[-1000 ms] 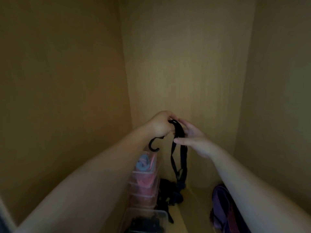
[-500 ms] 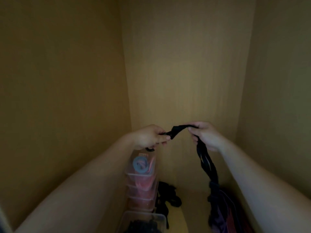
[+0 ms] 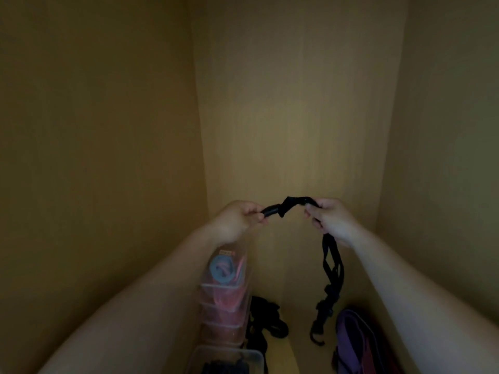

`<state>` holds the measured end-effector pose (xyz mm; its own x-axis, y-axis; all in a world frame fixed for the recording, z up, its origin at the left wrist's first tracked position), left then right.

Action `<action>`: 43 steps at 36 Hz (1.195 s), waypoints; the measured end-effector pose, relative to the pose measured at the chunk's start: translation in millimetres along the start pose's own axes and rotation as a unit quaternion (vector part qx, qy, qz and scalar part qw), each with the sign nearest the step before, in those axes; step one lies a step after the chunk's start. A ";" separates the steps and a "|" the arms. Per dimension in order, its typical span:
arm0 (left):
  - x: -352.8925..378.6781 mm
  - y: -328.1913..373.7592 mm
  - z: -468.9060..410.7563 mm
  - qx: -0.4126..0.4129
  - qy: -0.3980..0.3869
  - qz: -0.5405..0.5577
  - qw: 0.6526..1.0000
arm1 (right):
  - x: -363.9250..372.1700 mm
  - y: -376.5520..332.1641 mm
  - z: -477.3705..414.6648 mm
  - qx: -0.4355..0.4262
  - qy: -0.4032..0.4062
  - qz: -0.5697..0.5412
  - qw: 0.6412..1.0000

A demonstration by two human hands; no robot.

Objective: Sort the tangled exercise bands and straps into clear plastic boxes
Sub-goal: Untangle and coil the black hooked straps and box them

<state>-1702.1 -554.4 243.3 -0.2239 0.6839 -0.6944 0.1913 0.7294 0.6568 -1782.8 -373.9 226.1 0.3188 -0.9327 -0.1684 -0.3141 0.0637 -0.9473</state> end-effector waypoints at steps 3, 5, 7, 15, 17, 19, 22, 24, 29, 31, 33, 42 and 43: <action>-4.3 1.0 -2.0 0.023 0.062 0.002 0.998 | 7.5 5.0 1.6 0.010 -0.003 0.015 1.000; -2.8 3.7 -1.1 0.045 0.090 0.021 0.995 | 12.4 3.8 2.7 0.007 0.001 0.020 1.000; -3.4 8.2 -2.0 0.071 0.126 -0.029 0.989 | 14.8 0.9 2.6 -0.001 0.007 0.019 1.000; 6.8 -6.5 -1.9 -0.020 0.071 0.102 0.992 | 10.9 -1.8 1.7 -0.007 0.021 0.013 1.000; 9.7 -4.9 0.5 -0.020 0.063 0.113 0.991 | 10.0 0.4 2.3 -0.006 0.023 0.016 1.000; 13.6 -4.2 3.2 -0.023 0.051 0.123 0.991 | 8.5 2.4 2.2 -0.004 0.027 0.015 1.000; 20.0 -6.9 7.3 -0.039 0.027 0.153 0.987 | 5.3 2.7 2.3 -0.004 0.033 0.017 0.999; 25.3 -7.6 8.4 -0.044 0.005 0.174 0.984 | 4.1 0.7 3.9 -0.008 0.033 0.019 0.999; 33.8 -16.6 10.8 -0.086 -0.023 0.272 0.958 | 4.6 -4.1 4.0 -0.018 0.029 0.019 0.999; 37.7 -18.5 13.0 -0.094 -0.039 0.285 0.953 | 6.1 -4.5 4.6 -0.017 0.022 0.020 0.999; 38.0 -18.4 15.6 -0.094 -0.042 0.319 0.942 | 7.3 -5.3 6.4 -0.015 0.018 0.015 1.000; 25.0 -15.2 15.9 -0.079 0.060 0.518 0.850 | 30.6 3.1 16.9 0.023 -0.027 0.049 0.998; 23.9 -14.6 15.2 -0.074 0.082 0.513 0.851 | 36.8 5.6 19.2 0.024 -0.032 0.054 0.998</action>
<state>-1695.8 -548.4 212.7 -0.1434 0.9401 0.3091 0.2466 -0.2686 0.9312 -1755.6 -401.0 209.3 0.3419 -0.8954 -0.2853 -0.3063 0.1808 -0.9346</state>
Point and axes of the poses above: each hand's wrist, its own z-axis away from the middle knuckle, its own x-axis out of the palm, y = z × x, the point moved 10 cm from there along -z, towards the middle knuckle, and after that the axes turned 8 degrees about -z, right-handed, at the moved point
